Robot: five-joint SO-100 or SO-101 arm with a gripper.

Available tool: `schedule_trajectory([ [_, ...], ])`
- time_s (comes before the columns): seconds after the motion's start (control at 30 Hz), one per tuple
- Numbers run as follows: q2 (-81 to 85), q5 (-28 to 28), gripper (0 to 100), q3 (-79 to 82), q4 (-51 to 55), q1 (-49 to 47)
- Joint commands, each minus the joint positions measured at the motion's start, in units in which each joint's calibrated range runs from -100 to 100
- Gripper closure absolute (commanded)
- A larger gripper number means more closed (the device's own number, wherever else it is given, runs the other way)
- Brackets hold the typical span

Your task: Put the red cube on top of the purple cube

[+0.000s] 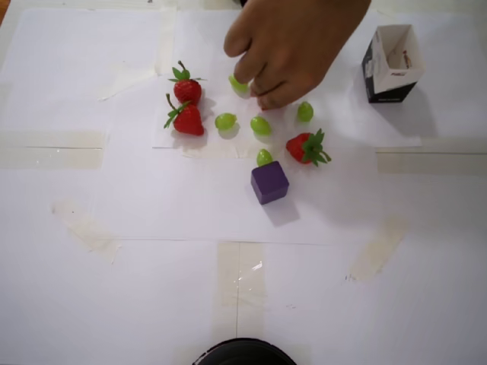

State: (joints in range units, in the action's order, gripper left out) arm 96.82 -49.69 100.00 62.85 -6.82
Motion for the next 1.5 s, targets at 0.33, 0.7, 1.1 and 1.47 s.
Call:
schedule_trajectory([
  [0.33, 0.8, -0.4, 100, -0.3, -1.9, 1.2],
  [0.7, 0.8, -0.4, 100, -0.5, -1.3, 1.0],
  [1.1, 0.8, -0.2, 100, -0.5, 0.6, 1.7],
  [1.47, 0.8, 0.8, 100, -13.3, 15.4, 6.0],
])
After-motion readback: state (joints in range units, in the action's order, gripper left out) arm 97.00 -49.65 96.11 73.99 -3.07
